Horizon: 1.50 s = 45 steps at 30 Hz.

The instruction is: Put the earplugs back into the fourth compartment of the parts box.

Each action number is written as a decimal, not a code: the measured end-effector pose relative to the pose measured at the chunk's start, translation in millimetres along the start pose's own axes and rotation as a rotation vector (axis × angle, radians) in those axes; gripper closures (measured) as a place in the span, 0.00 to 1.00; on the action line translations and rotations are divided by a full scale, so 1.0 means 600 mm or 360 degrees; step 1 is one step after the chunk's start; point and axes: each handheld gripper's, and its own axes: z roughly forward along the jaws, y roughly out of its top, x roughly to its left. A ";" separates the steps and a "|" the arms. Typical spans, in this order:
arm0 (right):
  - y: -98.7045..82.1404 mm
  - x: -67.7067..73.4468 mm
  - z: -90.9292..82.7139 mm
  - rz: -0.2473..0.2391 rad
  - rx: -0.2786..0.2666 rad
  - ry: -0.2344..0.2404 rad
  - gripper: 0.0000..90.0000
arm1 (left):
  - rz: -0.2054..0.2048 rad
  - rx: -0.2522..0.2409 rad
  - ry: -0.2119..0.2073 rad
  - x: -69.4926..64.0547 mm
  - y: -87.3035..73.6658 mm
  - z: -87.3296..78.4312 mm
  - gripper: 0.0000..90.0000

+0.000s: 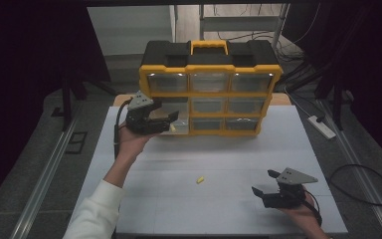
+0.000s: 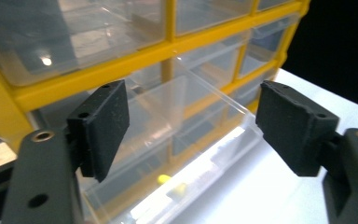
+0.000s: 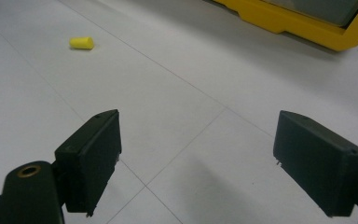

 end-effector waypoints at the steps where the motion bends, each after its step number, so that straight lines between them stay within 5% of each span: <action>1: 0.000 0.000 0.000 0.0000 -0.0001 0.0000 0.18 | 0.0005 0.0001 -0.0010 -0.002 -0.001 -0.003 0.26; 21: -0.001 0.000 0.000 0.0002 0.0007 -0.0005 0.18 | 0.0059 -0.0010 -0.0271 -0.041 -0.062 -0.056 0.25; 35: -0.001 0.001 -0.001 -0.0006 0.0008 -0.0005 0.18 | 0.0081 0.0085 -0.0316 -0.059 -0.095 -0.067 0.25; 45: -0.001 0.001 0.000 -0.0010 0.0015 -0.0005 0.18 | 0.0126 0.0206 -0.0358 -0.078 -0.113 -0.044 0.26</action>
